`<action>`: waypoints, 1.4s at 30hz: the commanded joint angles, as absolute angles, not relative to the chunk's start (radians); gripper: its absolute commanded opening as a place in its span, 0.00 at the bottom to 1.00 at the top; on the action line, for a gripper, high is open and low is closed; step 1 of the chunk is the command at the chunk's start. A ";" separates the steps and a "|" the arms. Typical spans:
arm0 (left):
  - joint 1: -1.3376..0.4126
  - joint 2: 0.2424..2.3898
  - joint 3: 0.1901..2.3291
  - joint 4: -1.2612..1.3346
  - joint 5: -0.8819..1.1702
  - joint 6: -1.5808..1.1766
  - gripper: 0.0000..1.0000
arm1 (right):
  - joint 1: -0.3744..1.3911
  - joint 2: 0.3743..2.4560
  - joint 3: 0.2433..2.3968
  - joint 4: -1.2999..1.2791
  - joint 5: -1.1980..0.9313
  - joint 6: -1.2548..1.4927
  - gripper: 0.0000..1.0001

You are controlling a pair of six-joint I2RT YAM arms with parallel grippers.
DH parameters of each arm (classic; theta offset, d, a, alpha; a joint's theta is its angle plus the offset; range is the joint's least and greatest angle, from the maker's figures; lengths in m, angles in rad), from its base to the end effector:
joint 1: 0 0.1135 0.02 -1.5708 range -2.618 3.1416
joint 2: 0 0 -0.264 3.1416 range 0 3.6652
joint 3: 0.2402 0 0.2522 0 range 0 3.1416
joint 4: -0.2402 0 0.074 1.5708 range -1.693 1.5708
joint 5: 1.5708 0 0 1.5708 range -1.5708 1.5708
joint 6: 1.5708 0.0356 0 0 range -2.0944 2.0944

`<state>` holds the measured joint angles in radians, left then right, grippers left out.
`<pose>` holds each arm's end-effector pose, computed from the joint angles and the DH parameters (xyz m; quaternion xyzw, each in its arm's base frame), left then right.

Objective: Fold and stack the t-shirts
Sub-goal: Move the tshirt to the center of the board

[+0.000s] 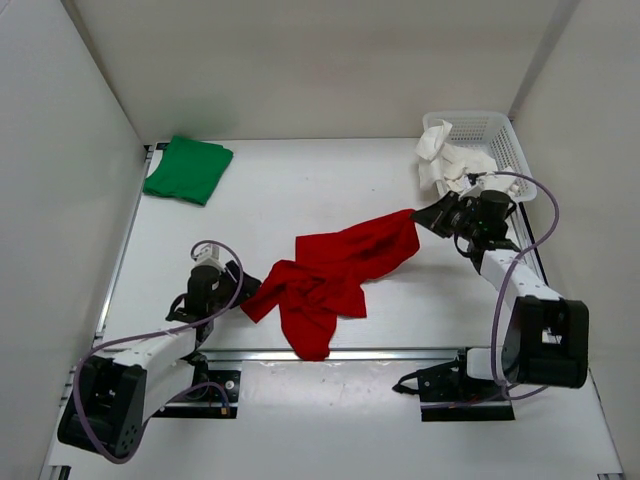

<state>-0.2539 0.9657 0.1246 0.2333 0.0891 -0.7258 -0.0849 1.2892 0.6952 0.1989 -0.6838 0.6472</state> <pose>0.1615 -0.0452 0.1255 -0.1869 0.8657 -0.2525 0.3897 0.2779 -0.0011 0.2406 0.1070 0.7986 0.4130 0.4246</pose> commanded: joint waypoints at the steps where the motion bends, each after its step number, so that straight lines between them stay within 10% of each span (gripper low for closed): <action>1: -0.285 1.012 0.149 0.244 0.115 -0.715 0.59 | -0.055 1.365 0.753 0.268 -0.626 0.638 0.00; 9: -0.410 1.155 0.282 0.282 0.193 -0.779 0.00 | 0.045 1.434 0.903 0.218 -0.537 0.604 0.00; 22: -0.210 1.158 0.848 -0.110 0.187 -0.612 0.00 | 0.002 1.537 1.086 0.150 -0.552 0.611 0.00; 34: -0.099 0.966 0.433 -0.042 0.066 -0.656 0.04 | -0.044 1.689 1.187 0.074 -0.459 0.618 0.00; 42: -0.026 1.011 0.476 -0.051 0.091 -0.661 0.55 | 0.052 1.582 1.209 -0.035 -0.318 0.515 0.47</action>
